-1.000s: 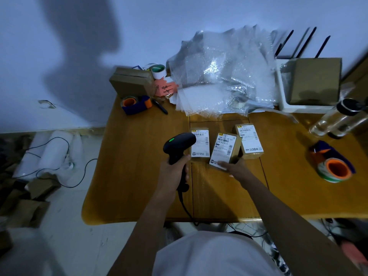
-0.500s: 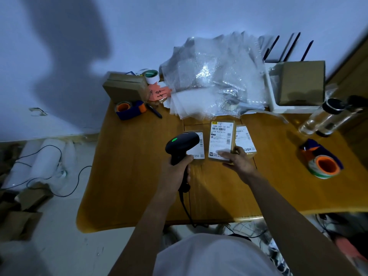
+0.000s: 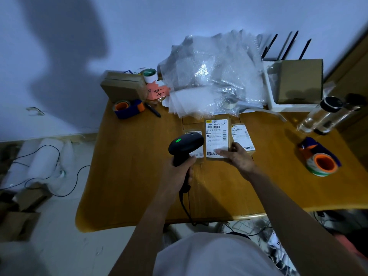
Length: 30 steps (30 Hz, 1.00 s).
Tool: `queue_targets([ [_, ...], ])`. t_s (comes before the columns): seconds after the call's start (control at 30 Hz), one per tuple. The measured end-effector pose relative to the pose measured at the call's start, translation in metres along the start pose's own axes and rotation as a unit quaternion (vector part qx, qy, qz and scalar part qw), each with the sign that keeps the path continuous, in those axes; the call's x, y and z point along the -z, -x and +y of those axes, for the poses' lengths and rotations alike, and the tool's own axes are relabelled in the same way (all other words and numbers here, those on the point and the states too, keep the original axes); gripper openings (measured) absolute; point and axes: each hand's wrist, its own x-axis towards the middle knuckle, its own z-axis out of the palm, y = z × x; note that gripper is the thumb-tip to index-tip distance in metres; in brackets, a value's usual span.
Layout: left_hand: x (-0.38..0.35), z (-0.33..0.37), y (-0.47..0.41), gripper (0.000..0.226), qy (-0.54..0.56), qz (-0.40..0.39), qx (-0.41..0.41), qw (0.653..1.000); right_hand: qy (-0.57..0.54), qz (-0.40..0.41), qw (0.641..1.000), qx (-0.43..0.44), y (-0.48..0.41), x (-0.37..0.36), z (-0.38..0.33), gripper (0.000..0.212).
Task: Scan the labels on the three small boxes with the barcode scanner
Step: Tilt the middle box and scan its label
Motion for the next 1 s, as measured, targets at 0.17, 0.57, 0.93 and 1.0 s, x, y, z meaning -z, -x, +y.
queue_targets([
  [0.17, 0.004, -0.004, 0.002, 0.018, -0.012, -0.005, -0.015, 1.0, -0.005, -0.002, 1.0, -0.002, 0.002, 0.0, 0.007, 0.074],
  [0.57, 0.007, -0.01, 0.005, 0.026, -0.009, -0.004, -0.027, 1.0, 0.033, -0.002, 0.999, -0.016, 0.016, -0.002, 0.017, 0.104],
  [0.93, 0.008, -0.014, 0.004, 0.018, -0.042, -0.009, -0.012, 0.999, 0.023, -0.009, 0.999, -0.033, 0.022, -0.002, 0.025, 0.096],
  [1.0, 0.009, -0.014, 0.004, 0.018, -0.046, -0.014, -0.01, 0.999, 0.01, -0.009, 0.999, -0.038, 0.021, -0.002, 0.027, 0.08],
])
